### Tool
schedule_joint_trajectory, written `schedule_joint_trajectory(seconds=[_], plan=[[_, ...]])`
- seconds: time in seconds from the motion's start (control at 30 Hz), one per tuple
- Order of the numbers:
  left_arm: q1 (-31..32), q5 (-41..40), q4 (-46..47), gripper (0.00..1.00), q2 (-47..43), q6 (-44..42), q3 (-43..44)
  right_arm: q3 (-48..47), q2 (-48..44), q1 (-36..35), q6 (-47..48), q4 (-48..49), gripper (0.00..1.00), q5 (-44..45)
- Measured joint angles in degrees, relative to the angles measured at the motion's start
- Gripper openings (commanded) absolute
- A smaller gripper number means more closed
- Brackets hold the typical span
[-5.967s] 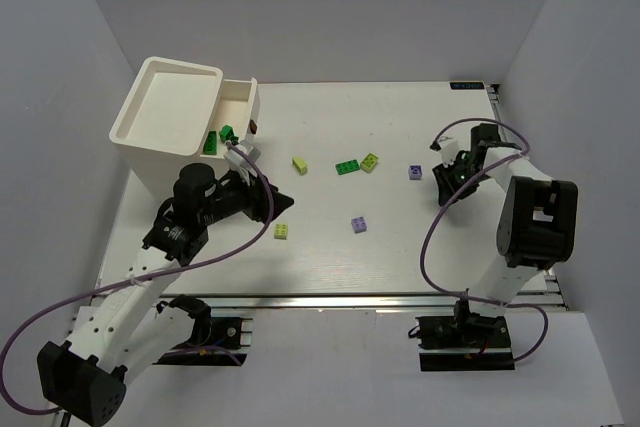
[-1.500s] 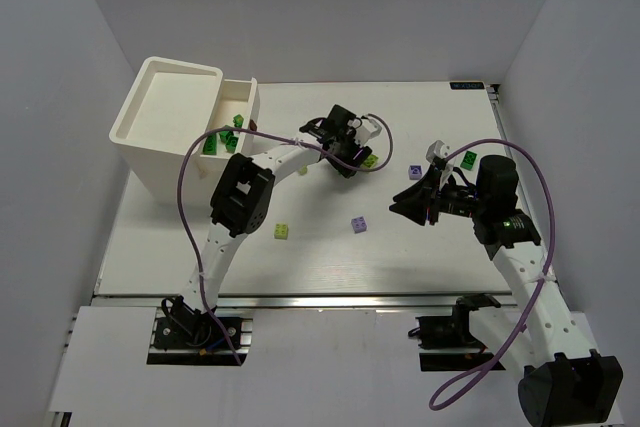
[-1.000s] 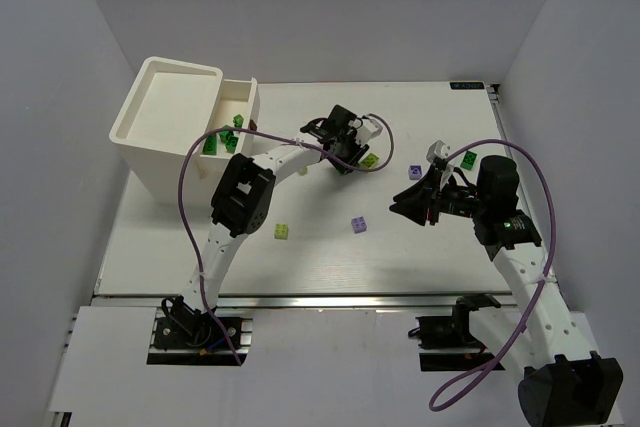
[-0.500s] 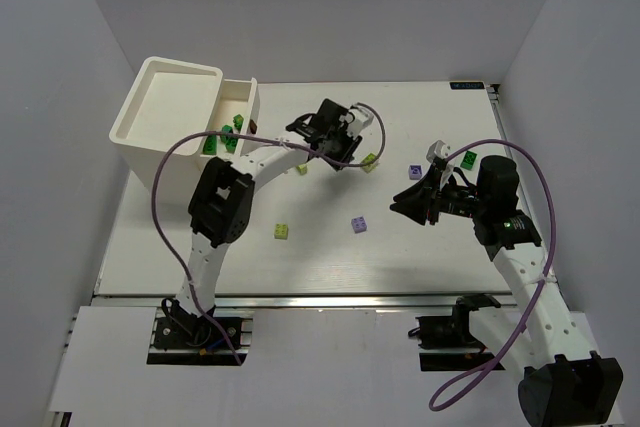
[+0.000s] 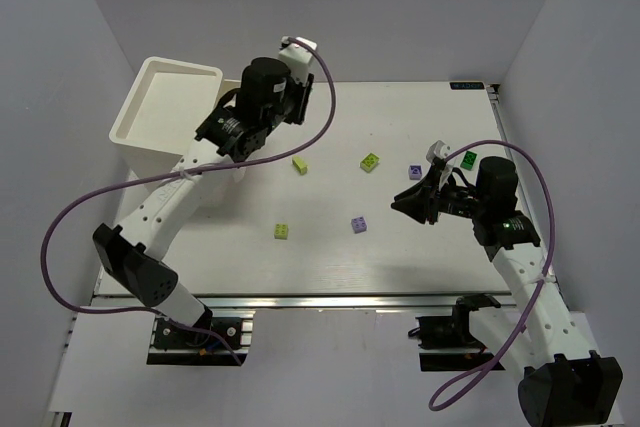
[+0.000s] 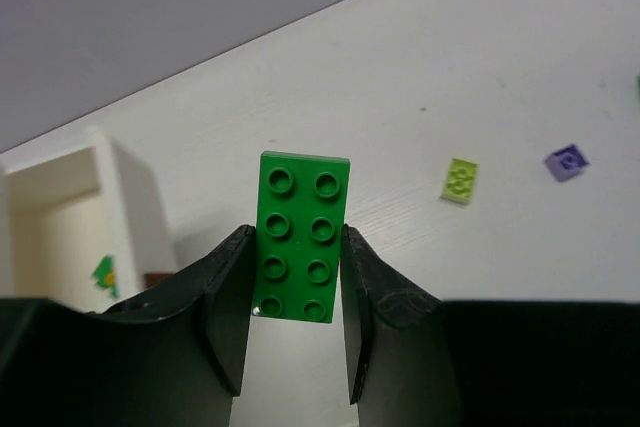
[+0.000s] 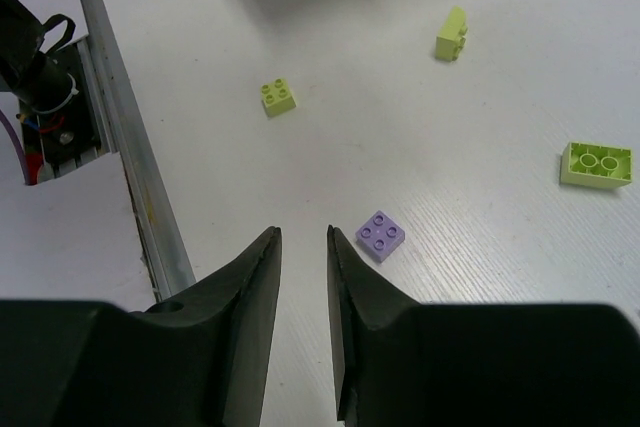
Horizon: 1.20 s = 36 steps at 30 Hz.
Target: Sort the legos into containers by color
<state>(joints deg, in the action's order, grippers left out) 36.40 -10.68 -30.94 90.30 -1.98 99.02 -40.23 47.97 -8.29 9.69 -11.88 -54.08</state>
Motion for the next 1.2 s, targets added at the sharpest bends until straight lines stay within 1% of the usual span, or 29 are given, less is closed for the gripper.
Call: schedule_joint_trajectory(seconds=[0.13,0.3,0.37,0.47,0.57,0.6,0.67,0.7,0.73,0.77,0.83,0.97,1.1,1.17,1.2], plan=[[-1.6,-8.09,-3.56,0.08,-1.9,0.11,0.0,0.42,0.15,0.0,0.04,0.04,0.31,0.11],[-5.01,-14.86,-7.21,0.07,-1.6,0.09,-1.09,0.76,0.42,0.02,0.28,0.04,0.31,0.37],[-6.75,-16.76,-8.07,0.08,-1.6,0.09,-2.43,0.79,0.42,0.07,0.44,0.07,0.31,0.39],[-9.09,-18.78,-8.35,0.11,-1.6,0.11,-4.9,0.79,0.42,0.13,0.68,0.04,0.31,0.42],[-11.28,-19.61,-8.83,0.16,-1.55,0.11,-6.49,0.79,0.42,0.31,0.94,0.07,0.32,0.42],[-11.78,-19.78,-9.14,0.18,-1.49,0.09,-6.6,0.79,0.42,0.33,1.01,0.04,0.32,0.42],[-12.61,-19.96,-9.22,0.29,-1.33,0.11,-6.6,0.79,0.42,0.37,1.07,0.04,0.33,0.42],[-12.85,-19.98,-9.22,0.35,-1.25,0.11,-6.6,0.79,0.42,0.39,1.09,0.04,0.33,0.42],[-13.07,-19.96,-9.22,0.45,-1.09,0.11,-6.6,0.79,0.42,0.42,1.09,0.04,0.34,0.42],[-13.2,-19.96,-9.25,0.52,-0.9,0.13,-6.6,0.79,0.42,0.44,1.11,0.04,0.34,0.42],[-13.4,-19.93,-9.31,0.58,-0.37,0.35,-6.6,0.79,0.42,0.44,1.14,0.04,0.36,0.42],[-13.75,-19.91,-9.4,0.61,0.26,0.57,-6.93,0.79,0.42,0.57,1.27,0.04,0.38,0.42],[-13.79,-19.85,-9.49,0.61,0.26,1.05,-7.54,0.81,0.42,0.85,1.27,0.07,0.39,0.42],[-13.79,-19.3,-9.53,0.57,0.2,1.86,-7.54,0.81,0.42,1.09,1.27,0.07,0.4,0.42],[-13.79,-18.69,-9.53,0.45,0.04,2.25,-7.54,0.81,0.42,1.25,1.27,0.04,0.4,0.52]])
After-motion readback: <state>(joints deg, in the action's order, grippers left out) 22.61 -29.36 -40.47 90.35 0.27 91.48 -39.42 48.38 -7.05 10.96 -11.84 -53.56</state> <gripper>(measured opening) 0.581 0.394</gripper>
